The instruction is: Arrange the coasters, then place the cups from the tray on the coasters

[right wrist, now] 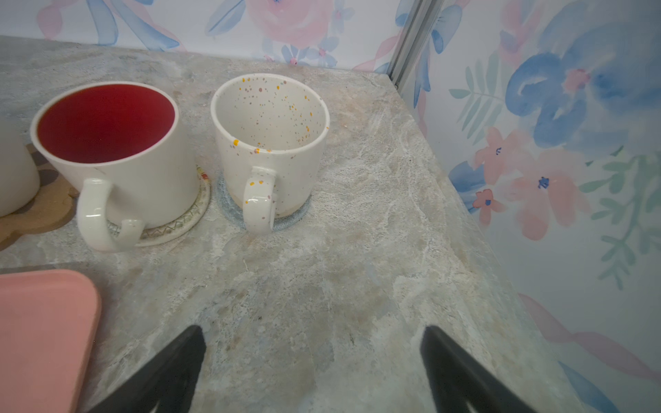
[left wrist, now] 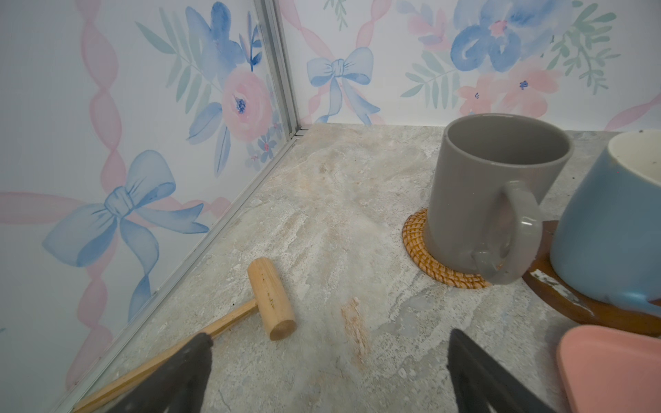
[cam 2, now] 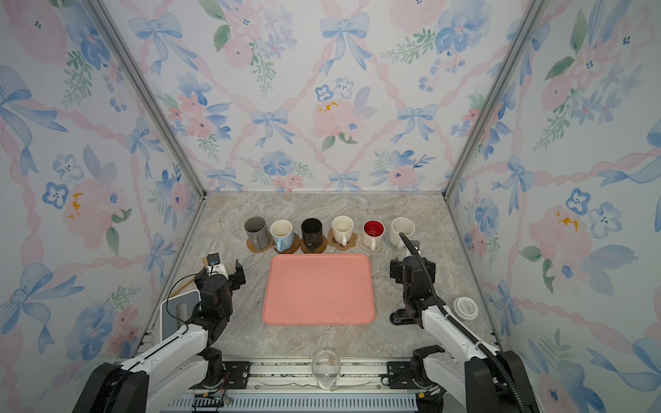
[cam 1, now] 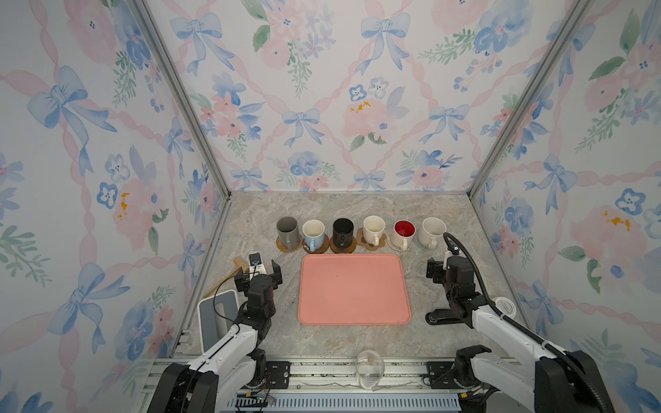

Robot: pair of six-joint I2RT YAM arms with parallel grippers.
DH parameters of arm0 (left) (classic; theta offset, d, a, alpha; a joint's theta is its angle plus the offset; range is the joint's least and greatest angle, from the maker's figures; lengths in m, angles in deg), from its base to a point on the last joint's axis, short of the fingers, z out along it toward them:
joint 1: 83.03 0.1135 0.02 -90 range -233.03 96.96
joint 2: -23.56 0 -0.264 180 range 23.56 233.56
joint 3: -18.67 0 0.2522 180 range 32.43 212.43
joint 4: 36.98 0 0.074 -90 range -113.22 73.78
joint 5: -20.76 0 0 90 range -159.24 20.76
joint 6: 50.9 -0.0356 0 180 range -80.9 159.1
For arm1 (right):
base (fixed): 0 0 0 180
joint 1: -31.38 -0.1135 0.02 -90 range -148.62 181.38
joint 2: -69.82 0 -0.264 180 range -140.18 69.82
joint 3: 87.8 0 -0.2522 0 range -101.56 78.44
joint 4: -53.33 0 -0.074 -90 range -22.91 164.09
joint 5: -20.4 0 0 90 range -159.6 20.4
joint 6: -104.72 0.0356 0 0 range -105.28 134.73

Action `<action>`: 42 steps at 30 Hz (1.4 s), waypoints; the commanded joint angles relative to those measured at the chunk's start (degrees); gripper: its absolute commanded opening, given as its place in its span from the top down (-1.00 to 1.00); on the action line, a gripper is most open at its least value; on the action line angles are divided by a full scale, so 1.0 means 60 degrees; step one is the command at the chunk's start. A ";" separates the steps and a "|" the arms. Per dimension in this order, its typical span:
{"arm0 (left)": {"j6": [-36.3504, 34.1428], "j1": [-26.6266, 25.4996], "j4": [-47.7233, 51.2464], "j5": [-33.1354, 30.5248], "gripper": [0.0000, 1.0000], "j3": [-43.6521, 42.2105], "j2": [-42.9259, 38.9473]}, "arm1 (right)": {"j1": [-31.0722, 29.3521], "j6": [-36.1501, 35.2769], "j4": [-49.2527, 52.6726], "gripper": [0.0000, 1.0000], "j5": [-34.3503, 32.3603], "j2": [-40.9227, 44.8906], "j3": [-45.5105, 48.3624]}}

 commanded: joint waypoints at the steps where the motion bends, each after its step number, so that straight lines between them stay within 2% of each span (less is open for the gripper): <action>1: -0.0443 0.0085 -0.1104 -0.0003 -0.96 0.0043 0.0716 | 0.0159 -0.0301 -0.1824 -0.94 0.0066 -0.0634 0.0074; 9: -0.0790 0.0334 -0.2226 0.0135 -0.96 0.0241 0.1695 | 0.0366 -0.0238 -0.2887 -0.94 0.0332 -0.1672 -0.0025; 21: -0.1286 0.0760 -0.4574 0.1524 -0.96 0.0004 0.2733 | 0.1312 -0.0176 -0.3901 -0.97 0.2315 -0.2543 -0.0310; 24: -0.1442 0.0800 -0.5527 0.1838 -0.96 -0.0088 0.3173 | 0.1432 -0.0165 -0.4698 -0.97 0.2569 -0.2913 -0.0123; 34: -0.1472 0.0888 -0.5503 0.2346 -0.96 -0.0114 0.3156 | 0.1456 -0.0194 -0.5701 -0.97 0.2701 -0.4029 -0.0138; 42: -0.1514 0.0990 -0.5490 0.2998 -0.96 -0.0065 0.3226 | 0.1459 -0.0189 -0.5810 -0.97 0.2644 -0.4203 -0.0160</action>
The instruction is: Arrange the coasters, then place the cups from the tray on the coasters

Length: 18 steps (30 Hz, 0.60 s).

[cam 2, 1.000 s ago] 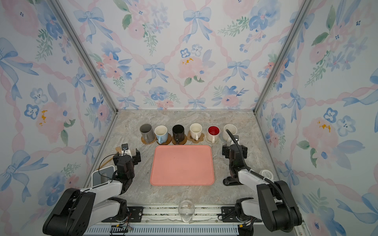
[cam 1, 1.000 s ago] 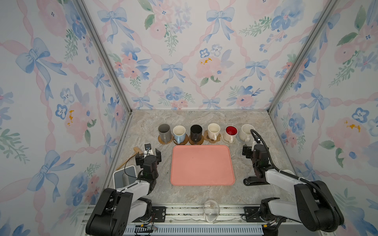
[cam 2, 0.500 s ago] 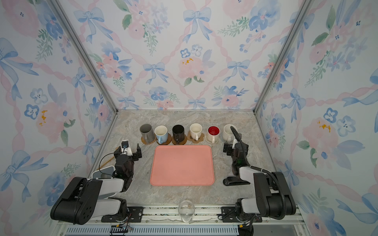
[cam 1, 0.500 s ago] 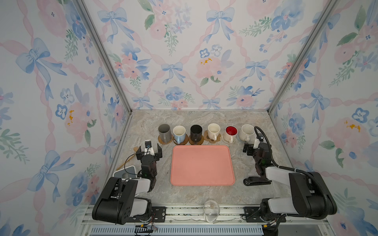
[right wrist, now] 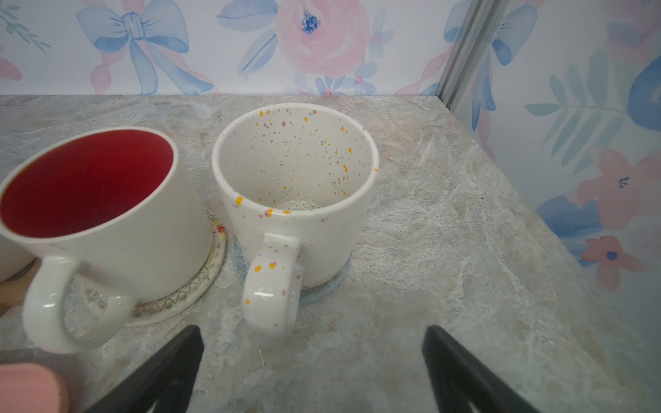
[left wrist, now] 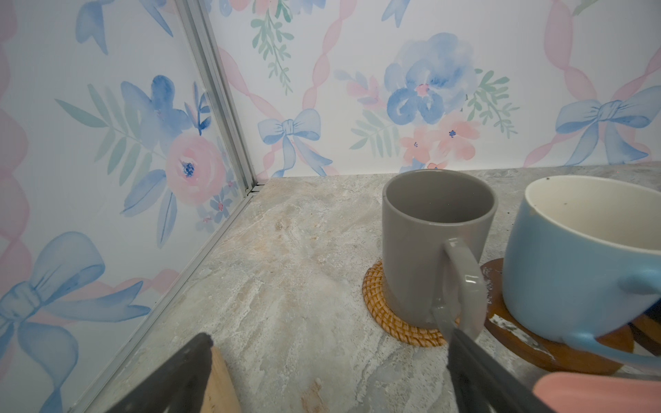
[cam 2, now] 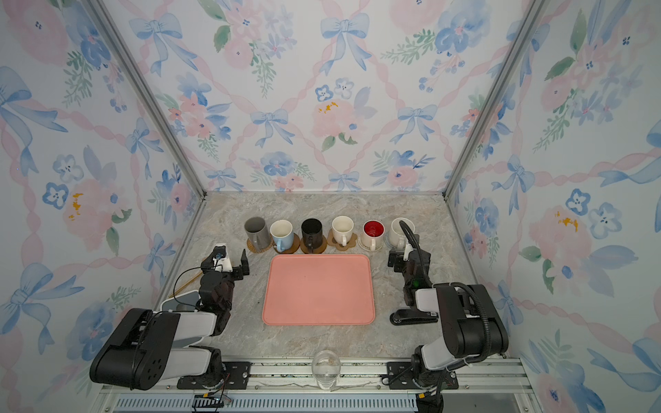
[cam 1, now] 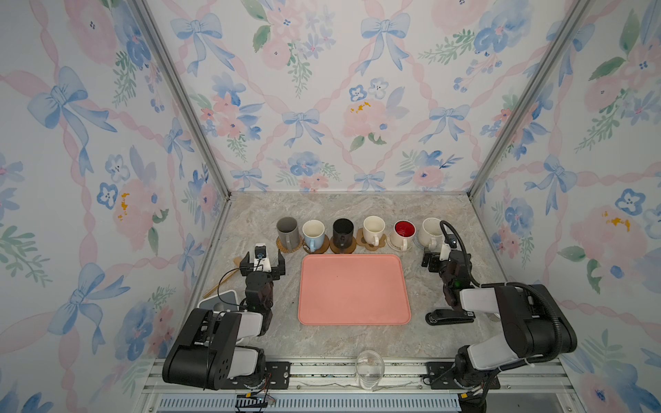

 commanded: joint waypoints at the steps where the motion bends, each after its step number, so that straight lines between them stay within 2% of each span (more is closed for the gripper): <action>1: -0.0100 0.0067 -0.0219 0.0435 -0.96 -0.0059 0.0002 | 0.0075 -0.0022 -0.0432 -0.97 0.0082 -0.0125 -0.0072; 5: 0.0054 0.0091 -0.1061 0.0810 -0.96 -0.0197 0.0448 | 0.0065 -0.0011 -0.0474 -0.97 0.0071 -0.0127 -0.0054; 9: -0.0054 0.0080 -0.3278 0.0933 -0.96 -0.0536 0.1995 | 0.0074 -0.0006 -0.0518 -0.97 0.0057 -0.0127 -0.0025; 11: -0.0155 0.0080 -0.3785 0.1146 -0.96 -0.0532 0.2494 | 0.0064 -0.0006 -0.0498 -0.96 0.0063 -0.0130 -0.0043; 18: -0.0088 0.0075 -0.3324 0.0874 -0.96 -0.0300 0.2472 | 0.0079 -0.0009 -0.0432 -0.94 0.0061 -0.0141 -0.0090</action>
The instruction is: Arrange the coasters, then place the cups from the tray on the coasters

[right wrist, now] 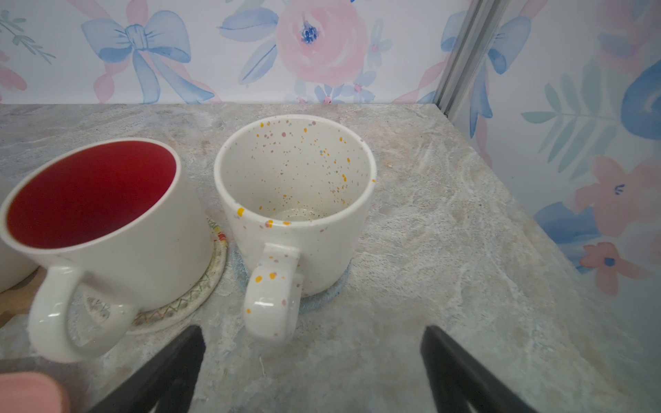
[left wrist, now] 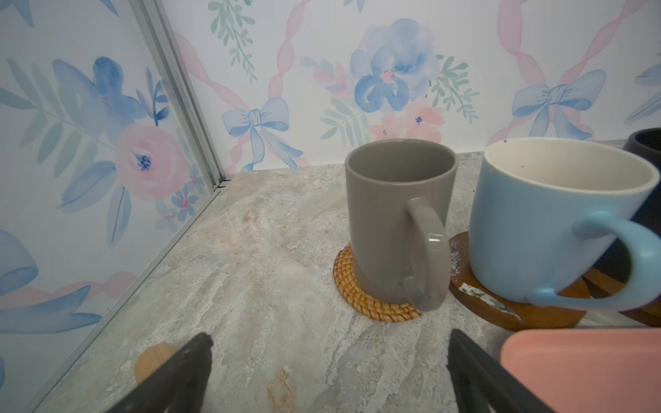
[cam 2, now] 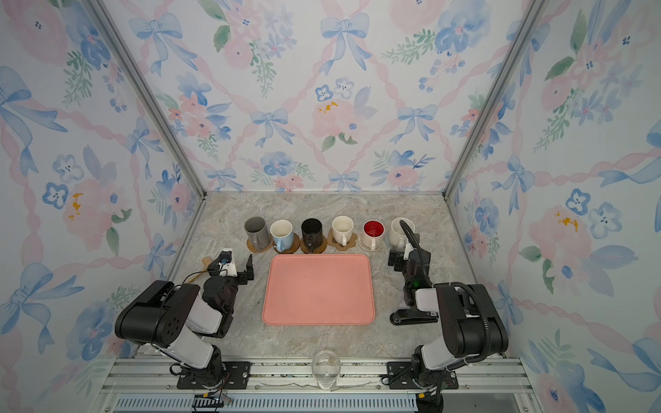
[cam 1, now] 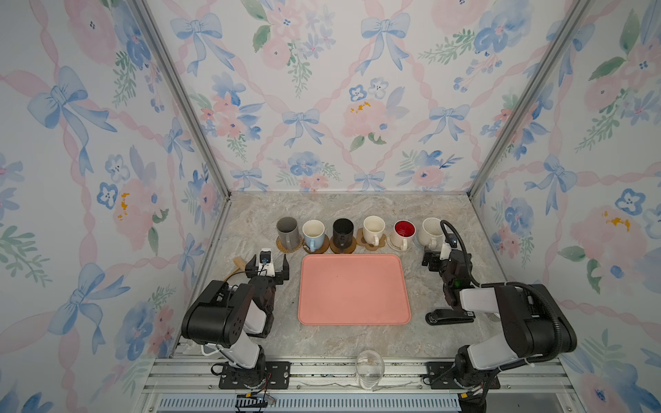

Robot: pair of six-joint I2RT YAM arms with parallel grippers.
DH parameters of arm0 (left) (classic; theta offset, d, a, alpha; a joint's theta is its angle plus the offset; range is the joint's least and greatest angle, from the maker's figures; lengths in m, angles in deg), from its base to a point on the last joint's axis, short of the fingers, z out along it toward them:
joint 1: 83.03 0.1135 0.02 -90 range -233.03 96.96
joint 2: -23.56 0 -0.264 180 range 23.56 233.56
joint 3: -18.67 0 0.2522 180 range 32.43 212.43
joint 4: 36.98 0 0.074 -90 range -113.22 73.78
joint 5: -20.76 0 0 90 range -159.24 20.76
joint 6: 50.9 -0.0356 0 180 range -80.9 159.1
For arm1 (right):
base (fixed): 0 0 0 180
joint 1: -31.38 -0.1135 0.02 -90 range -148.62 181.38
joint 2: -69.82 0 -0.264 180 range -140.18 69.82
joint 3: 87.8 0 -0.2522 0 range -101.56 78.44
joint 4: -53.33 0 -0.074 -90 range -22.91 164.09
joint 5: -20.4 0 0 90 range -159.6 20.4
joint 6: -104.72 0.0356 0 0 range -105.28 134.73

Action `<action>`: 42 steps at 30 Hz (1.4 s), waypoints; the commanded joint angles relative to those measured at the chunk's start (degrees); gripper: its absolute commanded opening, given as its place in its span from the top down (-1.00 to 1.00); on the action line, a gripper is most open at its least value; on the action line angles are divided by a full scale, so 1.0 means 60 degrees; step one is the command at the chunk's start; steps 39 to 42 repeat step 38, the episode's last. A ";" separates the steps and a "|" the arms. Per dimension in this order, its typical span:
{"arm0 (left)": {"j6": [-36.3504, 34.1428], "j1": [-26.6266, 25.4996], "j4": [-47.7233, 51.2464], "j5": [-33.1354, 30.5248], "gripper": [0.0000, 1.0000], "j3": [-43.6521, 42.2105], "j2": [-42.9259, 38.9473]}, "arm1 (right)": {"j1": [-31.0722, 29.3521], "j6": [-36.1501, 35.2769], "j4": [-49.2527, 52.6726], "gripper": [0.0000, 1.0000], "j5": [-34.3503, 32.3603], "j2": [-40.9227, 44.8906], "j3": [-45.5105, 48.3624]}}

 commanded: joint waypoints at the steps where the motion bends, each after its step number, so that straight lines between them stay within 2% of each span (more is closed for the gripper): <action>1: -0.0034 0.0059 -0.0027 -0.0152 -0.96 0.0257 -0.0057 | 0.0070 -0.0012 -0.0261 -0.94 0.0071 -0.0119 -0.0086; 5: 0.0218 0.0092 0.1388 -0.0777 -0.96 0.0976 -0.0108 | 0.0085 -0.0020 -0.0251 -0.94 0.0072 -0.0127 -0.0085; 7: 0.0389 0.0201 0.1779 -0.0768 -0.96 0.1112 -0.0173 | 0.0076 -0.0032 -0.0251 -0.94 0.0074 -0.0127 -0.0099; 42: 0.0443 0.0233 0.1830 -0.0790 -0.96 0.1140 -0.0166 | 0.0110 -0.0015 -0.0165 -0.94 0.0163 -0.0127 -0.0130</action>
